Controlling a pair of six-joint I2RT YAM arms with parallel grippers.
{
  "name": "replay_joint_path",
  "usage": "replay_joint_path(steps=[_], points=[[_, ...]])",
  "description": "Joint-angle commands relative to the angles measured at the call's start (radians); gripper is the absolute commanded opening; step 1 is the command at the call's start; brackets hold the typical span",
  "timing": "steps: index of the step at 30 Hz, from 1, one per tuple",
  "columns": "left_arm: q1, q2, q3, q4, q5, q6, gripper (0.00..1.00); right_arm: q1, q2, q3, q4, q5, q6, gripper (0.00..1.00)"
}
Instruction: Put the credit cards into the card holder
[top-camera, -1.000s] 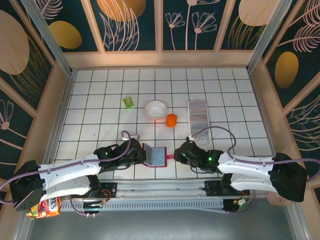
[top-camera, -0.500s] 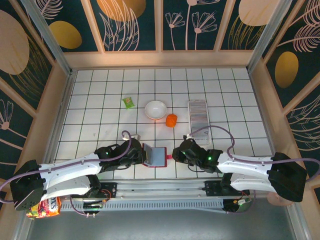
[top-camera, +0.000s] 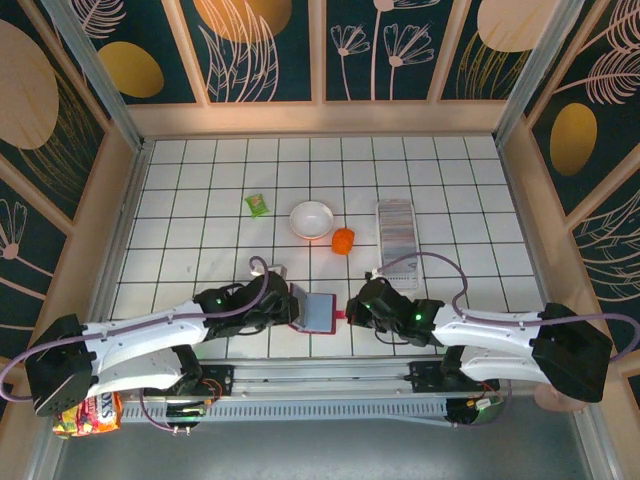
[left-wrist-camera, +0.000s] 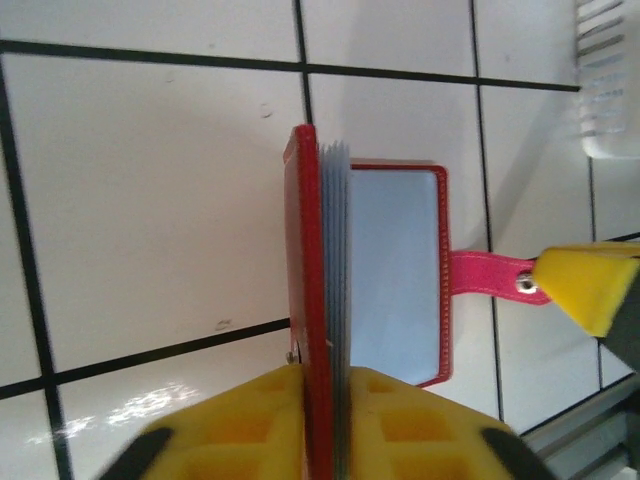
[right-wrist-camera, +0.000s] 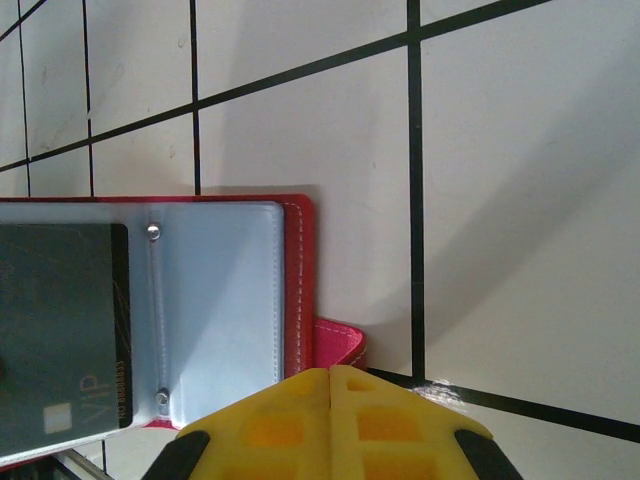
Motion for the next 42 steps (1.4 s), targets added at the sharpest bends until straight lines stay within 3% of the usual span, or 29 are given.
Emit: replay_joint_path(steps=[1, 5, 7, 12, 14, 23, 30, 42], points=[[-0.005, 0.026, 0.056, 0.075, 0.066, 0.028, 0.28, -0.006, -0.005, -0.013, 0.021, 0.005, -0.002, 0.0], [-0.006, 0.118, 0.066, 0.23, 0.186, 0.046, 0.4, -0.006, -0.027, -0.024, 0.034, 0.007, 0.002, 0.0], [-0.006, 0.165, 0.055, 0.305, 0.217, 0.038, 0.41, -0.006, -0.034, -0.027, 0.034, 0.011, 0.006, 0.0], [-0.006, 0.28, 0.016, 0.398, 0.201, 0.038, 0.32, -0.006, -0.053, -0.027, 0.017, 0.017, 0.014, 0.0], [-0.006, 0.304, 0.002, 0.397, 0.17, 0.037, 0.22, -0.005, -0.058, -0.023, 0.009, 0.017, 0.015, 0.0], [-0.007, 0.254, -0.116, 0.511, 0.104, -0.051, 0.0, 0.008, -0.05, 0.029, -0.021, 0.014, 0.003, 0.0], [-0.006, 0.092, -0.222, 0.466, 0.047, -0.089, 0.0, 0.01, -0.046, 0.046, -0.031, 0.016, 0.004, 0.0], [-0.005, 0.092, -0.227, 0.485, 0.111, -0.077, 0.0, 0.017, 0.025, 0.106, -0.007, -0.021, -0.021, 0.0]])
